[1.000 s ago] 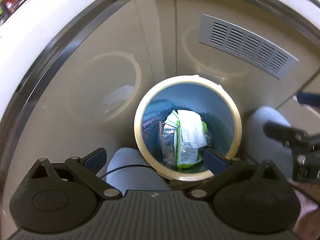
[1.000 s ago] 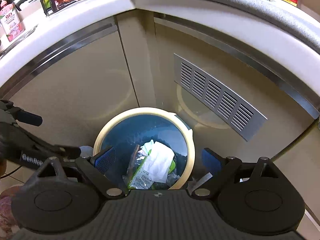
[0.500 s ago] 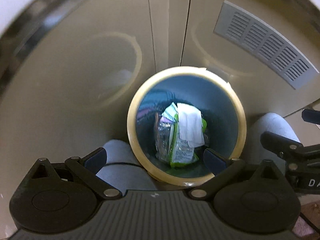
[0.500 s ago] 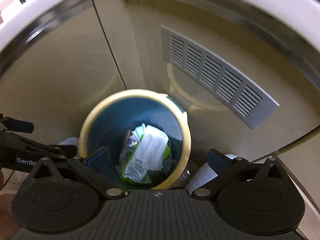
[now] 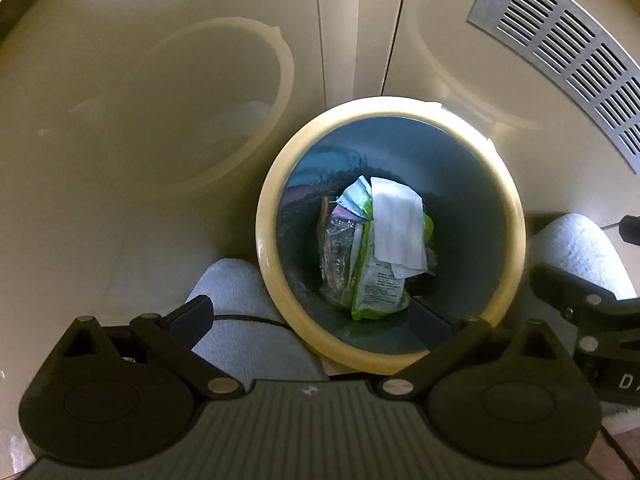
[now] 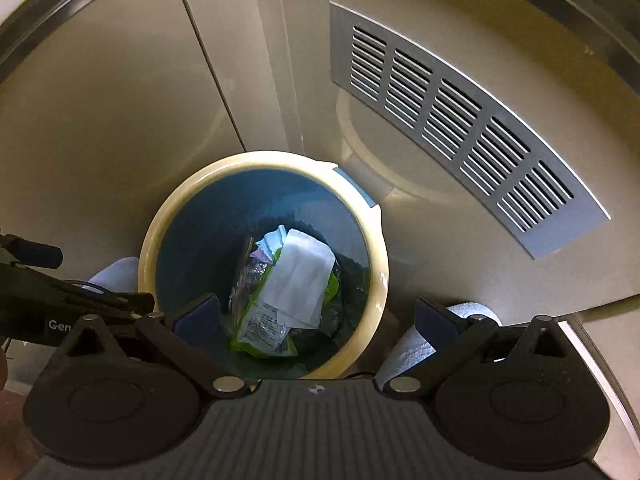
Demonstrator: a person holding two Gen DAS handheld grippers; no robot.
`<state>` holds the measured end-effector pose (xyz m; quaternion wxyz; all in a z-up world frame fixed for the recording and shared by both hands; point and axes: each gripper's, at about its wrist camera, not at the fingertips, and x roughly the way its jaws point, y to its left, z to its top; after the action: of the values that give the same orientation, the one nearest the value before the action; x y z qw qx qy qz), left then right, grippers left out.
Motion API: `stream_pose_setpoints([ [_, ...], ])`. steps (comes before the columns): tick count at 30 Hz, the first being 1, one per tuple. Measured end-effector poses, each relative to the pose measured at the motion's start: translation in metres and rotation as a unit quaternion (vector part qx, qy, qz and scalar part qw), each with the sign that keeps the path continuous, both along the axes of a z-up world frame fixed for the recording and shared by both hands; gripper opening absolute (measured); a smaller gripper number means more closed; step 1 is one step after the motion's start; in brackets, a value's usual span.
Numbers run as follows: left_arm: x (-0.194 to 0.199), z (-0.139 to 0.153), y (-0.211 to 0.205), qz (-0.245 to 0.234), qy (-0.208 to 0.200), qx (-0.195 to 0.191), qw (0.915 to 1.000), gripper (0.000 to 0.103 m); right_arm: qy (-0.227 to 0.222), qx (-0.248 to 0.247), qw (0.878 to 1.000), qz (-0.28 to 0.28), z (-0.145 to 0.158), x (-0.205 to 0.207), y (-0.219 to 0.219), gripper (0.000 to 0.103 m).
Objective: Collect trash
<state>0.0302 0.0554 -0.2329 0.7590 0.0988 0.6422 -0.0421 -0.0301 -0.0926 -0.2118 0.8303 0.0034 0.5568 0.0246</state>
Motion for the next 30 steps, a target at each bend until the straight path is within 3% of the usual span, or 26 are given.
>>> stream_pose_setpoints([
  [30,-0.0023,0.0084,0.0001,-0.010,-0.016,0.013,0.9997,0.103,-0.019,0.004,1.000,0.003,0.0072,-0.0081,-0.0028,0.103],
])
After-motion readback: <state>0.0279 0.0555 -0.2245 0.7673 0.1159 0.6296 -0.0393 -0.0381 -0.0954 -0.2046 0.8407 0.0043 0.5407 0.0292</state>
